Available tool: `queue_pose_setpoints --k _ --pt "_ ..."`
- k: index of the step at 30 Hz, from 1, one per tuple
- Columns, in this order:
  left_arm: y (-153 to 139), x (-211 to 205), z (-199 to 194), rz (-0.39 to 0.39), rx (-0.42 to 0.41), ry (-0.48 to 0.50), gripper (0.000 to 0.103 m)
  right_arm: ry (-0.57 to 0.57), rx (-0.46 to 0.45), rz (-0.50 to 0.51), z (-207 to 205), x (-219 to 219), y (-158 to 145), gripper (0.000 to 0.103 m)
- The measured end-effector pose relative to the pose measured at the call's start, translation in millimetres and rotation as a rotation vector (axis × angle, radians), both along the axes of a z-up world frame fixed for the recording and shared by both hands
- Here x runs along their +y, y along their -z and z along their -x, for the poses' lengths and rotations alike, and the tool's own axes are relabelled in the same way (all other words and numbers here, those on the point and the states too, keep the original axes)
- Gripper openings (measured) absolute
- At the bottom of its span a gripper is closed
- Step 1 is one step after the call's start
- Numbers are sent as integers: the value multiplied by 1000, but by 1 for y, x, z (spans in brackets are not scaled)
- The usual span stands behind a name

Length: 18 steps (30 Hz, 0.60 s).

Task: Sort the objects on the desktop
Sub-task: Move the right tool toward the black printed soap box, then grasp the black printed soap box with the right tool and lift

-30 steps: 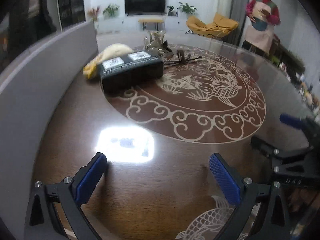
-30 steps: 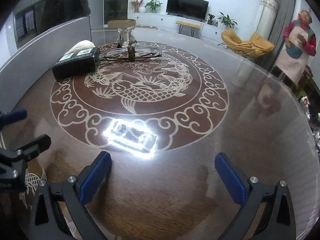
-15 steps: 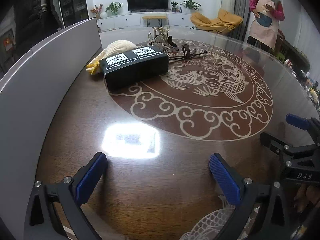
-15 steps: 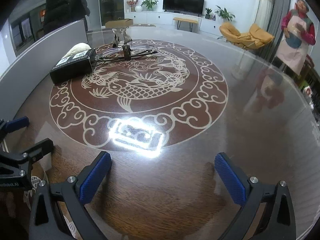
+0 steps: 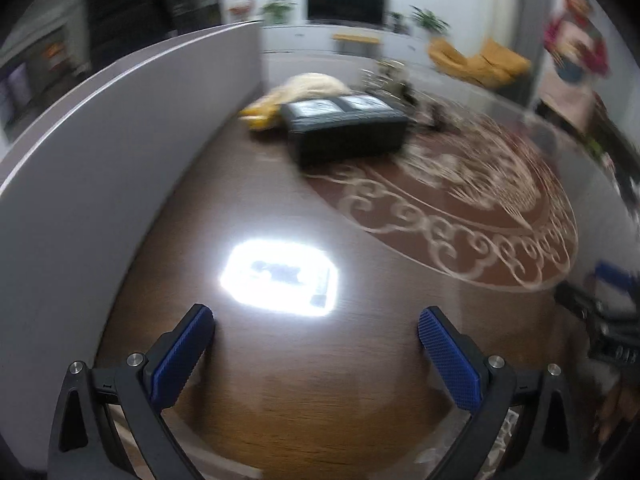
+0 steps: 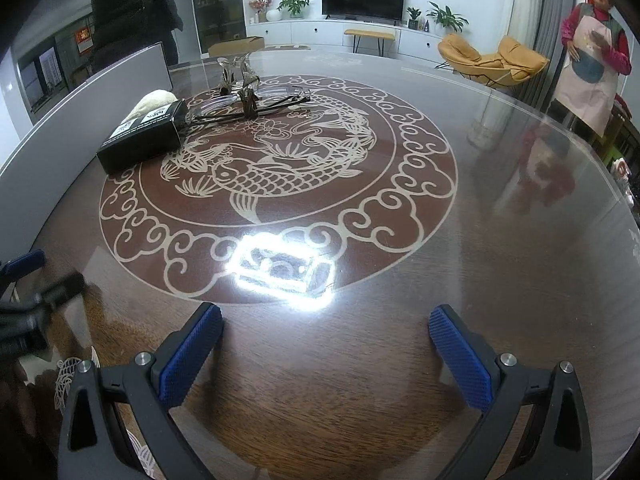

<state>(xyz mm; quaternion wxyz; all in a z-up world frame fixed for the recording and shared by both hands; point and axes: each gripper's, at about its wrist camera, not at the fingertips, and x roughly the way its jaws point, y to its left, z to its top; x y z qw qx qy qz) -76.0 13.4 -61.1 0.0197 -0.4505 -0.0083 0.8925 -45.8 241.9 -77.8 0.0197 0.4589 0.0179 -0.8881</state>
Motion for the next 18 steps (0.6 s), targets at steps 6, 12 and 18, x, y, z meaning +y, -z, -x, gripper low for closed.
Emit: queue_pose_setpoints --k 6,12,18 --pt "-2 -7 -5 28 -9 8 103 -8 -5 0 2 -1 -1 103" --pt "-5 -21 -12 30 -9 11 103 -165 -12 85 70 -42 -25 103" --pt "-7 -16 -18 29 -8 10 103 -420 4 27 161 -162 -60 103"
